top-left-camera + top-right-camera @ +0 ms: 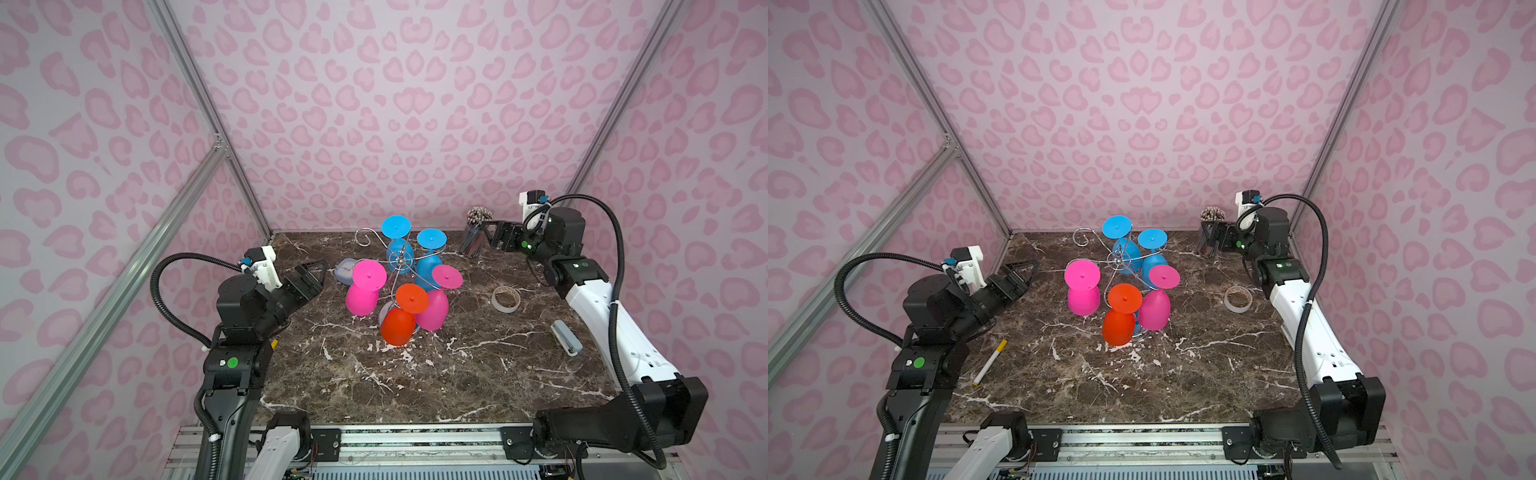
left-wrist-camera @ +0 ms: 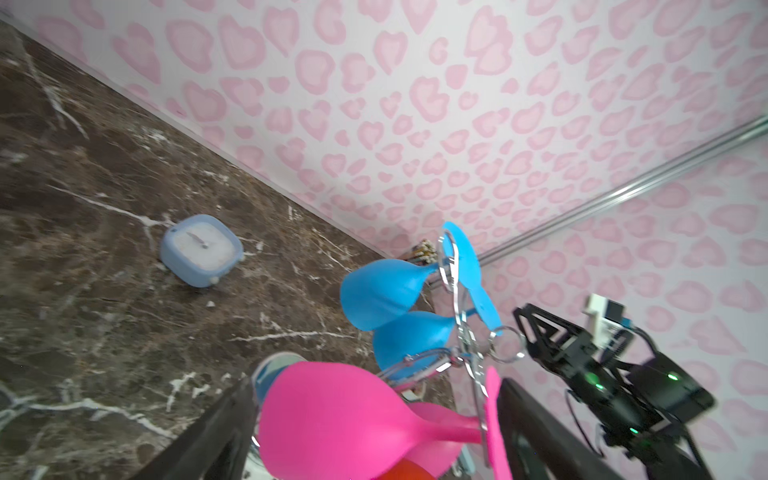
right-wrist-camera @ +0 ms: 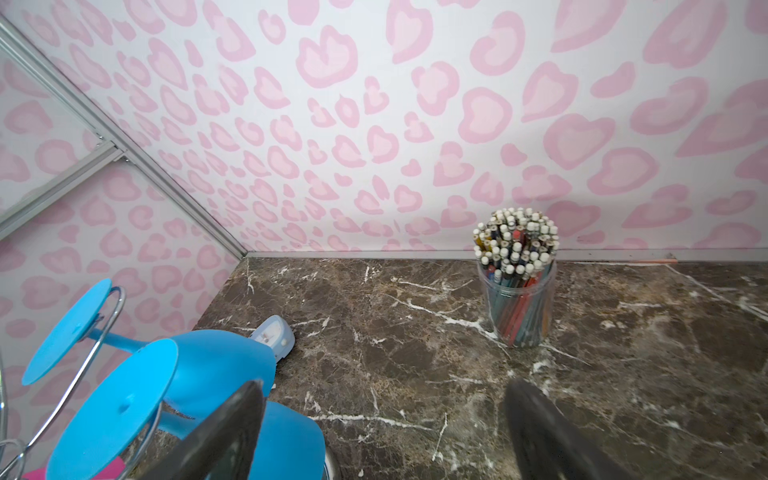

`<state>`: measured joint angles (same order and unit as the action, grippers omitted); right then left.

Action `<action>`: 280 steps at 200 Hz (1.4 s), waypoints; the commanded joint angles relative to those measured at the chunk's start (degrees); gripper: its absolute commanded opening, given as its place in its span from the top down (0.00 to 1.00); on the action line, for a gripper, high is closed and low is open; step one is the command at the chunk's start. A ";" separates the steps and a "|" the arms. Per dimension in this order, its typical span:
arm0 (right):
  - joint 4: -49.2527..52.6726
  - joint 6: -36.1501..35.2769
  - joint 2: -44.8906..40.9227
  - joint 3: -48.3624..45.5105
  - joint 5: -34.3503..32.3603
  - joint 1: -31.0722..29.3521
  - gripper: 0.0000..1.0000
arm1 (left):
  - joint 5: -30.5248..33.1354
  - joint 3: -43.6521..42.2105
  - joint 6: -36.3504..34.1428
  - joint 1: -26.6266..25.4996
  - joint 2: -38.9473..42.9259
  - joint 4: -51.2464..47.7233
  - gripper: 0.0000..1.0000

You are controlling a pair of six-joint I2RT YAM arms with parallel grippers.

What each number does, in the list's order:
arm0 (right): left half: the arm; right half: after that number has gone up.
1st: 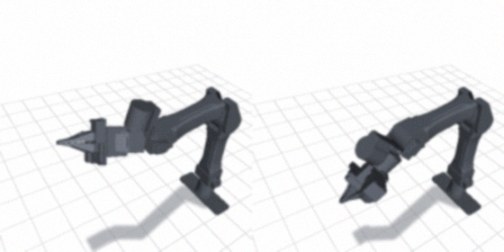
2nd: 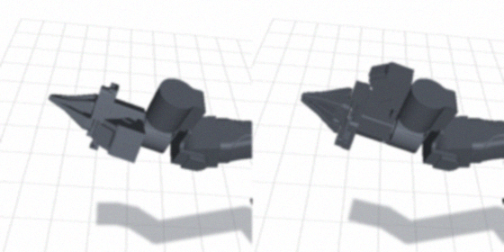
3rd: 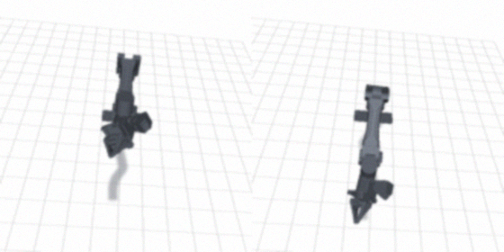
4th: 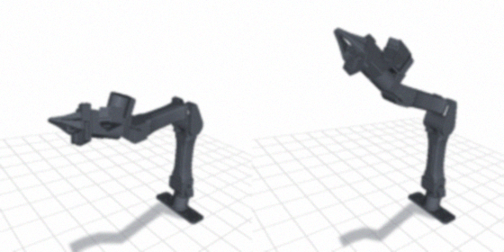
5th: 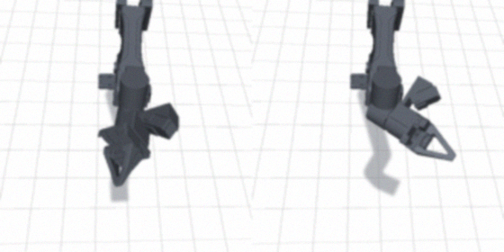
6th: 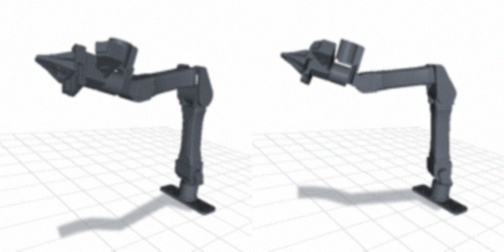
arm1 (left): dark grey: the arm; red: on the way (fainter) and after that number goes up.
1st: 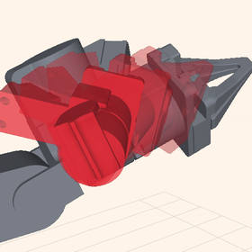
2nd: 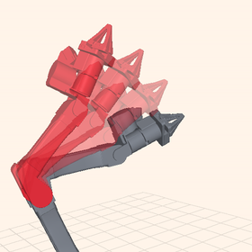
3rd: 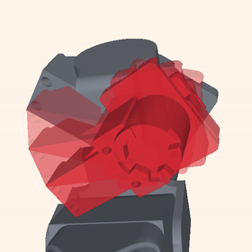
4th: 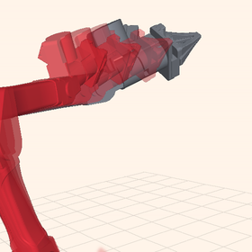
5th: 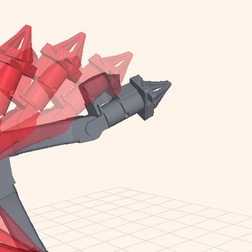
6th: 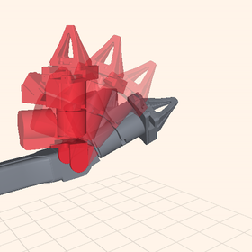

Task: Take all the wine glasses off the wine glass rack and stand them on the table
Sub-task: 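Reach the left gripper to the magenta glass base while raising the right arm, then close the left gripper on the magenta glass's base rim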

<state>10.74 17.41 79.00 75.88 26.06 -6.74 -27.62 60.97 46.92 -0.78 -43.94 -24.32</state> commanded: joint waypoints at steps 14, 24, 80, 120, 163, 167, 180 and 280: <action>-2.91 0.93 0.53 0.56 2.95 -0.55 0.08 | -11.96 3.05 7.88 -2.57 0.13 0.41 0.12; -2.87 0.77 0.47 0.69 3.02 -0.55 0.08 | -12.31 3.13 9.16 -3.37 0.67 0.13 0.13; -1.52 -0.05 -0.33 0.55 3.82 -0.44 0.08 | -10.04 -2.01 17.12 -6.56 2.06 0.54 0.23; -0.60 0.16 -0.35 -0.16 4.08 -0.29 0.09 | -8.72 -1.44 17.16 -10.25 -1.72 1.60 0.29; -0.02 1.15 -0.31 0.15 4.35 0.11 0.09 | -7.72 -0.24 17.92 -12.79 -5.11 2.71 0.40; -0.02 1.24 -0.26 0.07 4.36 0.11 0.09 | -7.72 -0.31 17.98 -12.82 -5.25 2.70 0.41; 0.07 1.42 -0.35 0.05 4.26 0.06 0.10 | -7.50 -0.31 18.28 -12.93 -5.60 2.71 0.44; -0.64 2.66 0.33 -1.04 4.74 0.07 0.11 | -4.38 -0.59 19.37 -13.20 -5.88 3.06 0.63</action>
<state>10.72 19.84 78.96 75.35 30.00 -6.70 -32.88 59.79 65.98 -13.98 -49.43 -23.42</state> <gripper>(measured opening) 0.887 0.378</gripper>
